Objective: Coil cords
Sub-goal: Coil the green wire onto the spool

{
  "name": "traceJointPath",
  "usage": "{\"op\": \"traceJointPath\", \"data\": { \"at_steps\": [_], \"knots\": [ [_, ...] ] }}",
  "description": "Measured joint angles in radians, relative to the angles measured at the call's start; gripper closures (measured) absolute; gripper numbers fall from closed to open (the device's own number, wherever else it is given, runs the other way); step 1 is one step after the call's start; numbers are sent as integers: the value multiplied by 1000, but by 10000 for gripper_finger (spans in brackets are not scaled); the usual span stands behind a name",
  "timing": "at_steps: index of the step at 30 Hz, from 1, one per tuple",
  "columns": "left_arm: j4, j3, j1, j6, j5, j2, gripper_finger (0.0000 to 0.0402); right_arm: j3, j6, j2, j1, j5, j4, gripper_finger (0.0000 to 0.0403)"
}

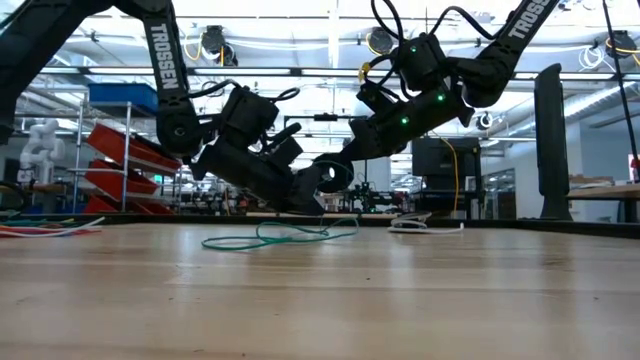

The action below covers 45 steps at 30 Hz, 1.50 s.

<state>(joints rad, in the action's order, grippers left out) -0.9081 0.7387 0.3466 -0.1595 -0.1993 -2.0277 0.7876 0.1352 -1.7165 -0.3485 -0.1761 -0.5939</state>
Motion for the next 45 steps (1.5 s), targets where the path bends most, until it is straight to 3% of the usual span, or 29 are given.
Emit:
{"op": "traceJointPath", "data": {
  "at_steps": [8,11,14,26,38,45],
  "knots": [
    [-7,0,2,62,-15,7,335,0,7,0,0,0,-1,403],
    [11,0,1,103,-12,31,359,0,8,0,-1,-1,-1,403],
    [56,-1,1,143,0,68,393,0,7,0,-1,0,0,403],
    [289,-6,40,202,-31,230,400,0,8,0,0,-1,5,403],
    [476,94,137,214,159,316,401,0,8,0,0,0,6,403],
    [660,210,149,309,152,316,401,0,8,0,0,47,1,403]
  ]
}}
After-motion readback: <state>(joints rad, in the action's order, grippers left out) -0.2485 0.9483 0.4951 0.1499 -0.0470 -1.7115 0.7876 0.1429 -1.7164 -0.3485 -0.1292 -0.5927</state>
